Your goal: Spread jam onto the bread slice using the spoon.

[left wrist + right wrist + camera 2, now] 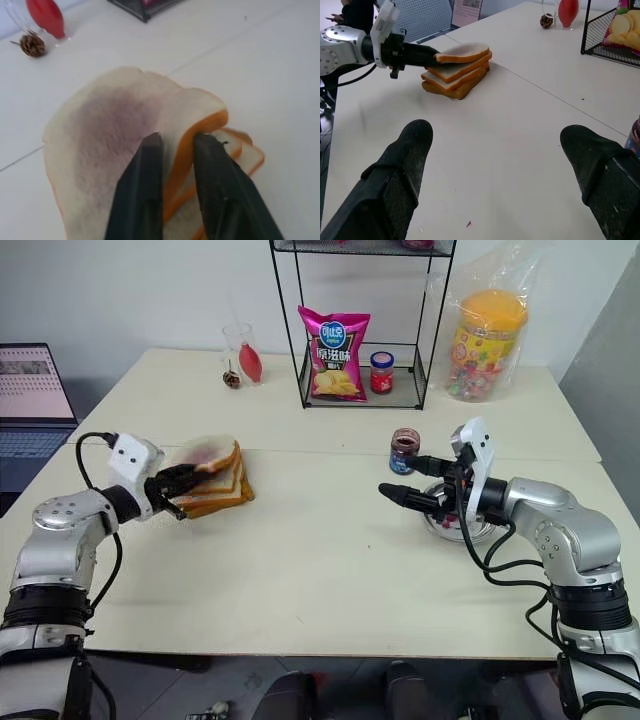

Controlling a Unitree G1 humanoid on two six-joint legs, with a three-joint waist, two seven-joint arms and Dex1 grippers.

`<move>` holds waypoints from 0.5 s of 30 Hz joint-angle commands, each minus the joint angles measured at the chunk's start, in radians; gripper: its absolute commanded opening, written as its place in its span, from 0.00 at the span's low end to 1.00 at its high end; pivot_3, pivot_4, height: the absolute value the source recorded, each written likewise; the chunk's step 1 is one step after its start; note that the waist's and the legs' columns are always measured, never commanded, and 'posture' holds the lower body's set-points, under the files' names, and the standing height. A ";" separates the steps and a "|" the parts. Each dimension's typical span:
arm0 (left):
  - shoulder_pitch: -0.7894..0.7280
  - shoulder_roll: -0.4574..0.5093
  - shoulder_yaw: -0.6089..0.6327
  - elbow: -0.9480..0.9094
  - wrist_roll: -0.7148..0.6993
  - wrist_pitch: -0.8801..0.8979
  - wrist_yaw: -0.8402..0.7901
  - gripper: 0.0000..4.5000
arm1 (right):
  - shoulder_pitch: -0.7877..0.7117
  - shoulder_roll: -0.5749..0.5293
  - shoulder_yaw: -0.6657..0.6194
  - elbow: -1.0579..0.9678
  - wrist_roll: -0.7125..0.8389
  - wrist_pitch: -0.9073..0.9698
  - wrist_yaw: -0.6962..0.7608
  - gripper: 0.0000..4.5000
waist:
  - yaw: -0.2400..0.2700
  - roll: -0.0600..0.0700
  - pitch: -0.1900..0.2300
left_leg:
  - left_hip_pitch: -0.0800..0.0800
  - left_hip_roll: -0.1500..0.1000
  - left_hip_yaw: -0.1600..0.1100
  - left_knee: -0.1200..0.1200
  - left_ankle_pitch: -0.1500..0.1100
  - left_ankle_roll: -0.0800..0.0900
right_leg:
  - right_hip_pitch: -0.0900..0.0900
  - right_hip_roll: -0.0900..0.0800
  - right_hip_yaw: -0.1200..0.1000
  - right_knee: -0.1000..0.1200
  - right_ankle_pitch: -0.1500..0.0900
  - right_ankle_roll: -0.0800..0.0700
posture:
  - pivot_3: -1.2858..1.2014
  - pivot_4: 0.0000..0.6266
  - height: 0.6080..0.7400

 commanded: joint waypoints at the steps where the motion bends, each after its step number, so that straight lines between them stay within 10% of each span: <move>1: -0.056 -0.008 0.090 -0.052 -0.095 0.069 0.021 0.01 | -0.011 -0.006 -0.033 -0.020 0.003 -0.010 0.002 1.00 | 0.000 0.000 0.000 | 0.000 0.000 0.000 0.000 0.000 0.000 | 0.000 0.000 0.000 0.000 0.000 0.000 | 0.52 0.24 1.00; 15: -0.125 -0.040 0.089 -0.184 -0.238 0.235 -0.036 0.01 | 0.000 -0.005 -0.043 -0.036 0.009 -0.007 -0.009 1.00 | 0.000 0.000 0.000 | 0.000 0.000 0.000 0.001 0.000 0.000 | 0.000 0.000 0.000 0.000 0.000 0.000 | 0.52 0.24 1.00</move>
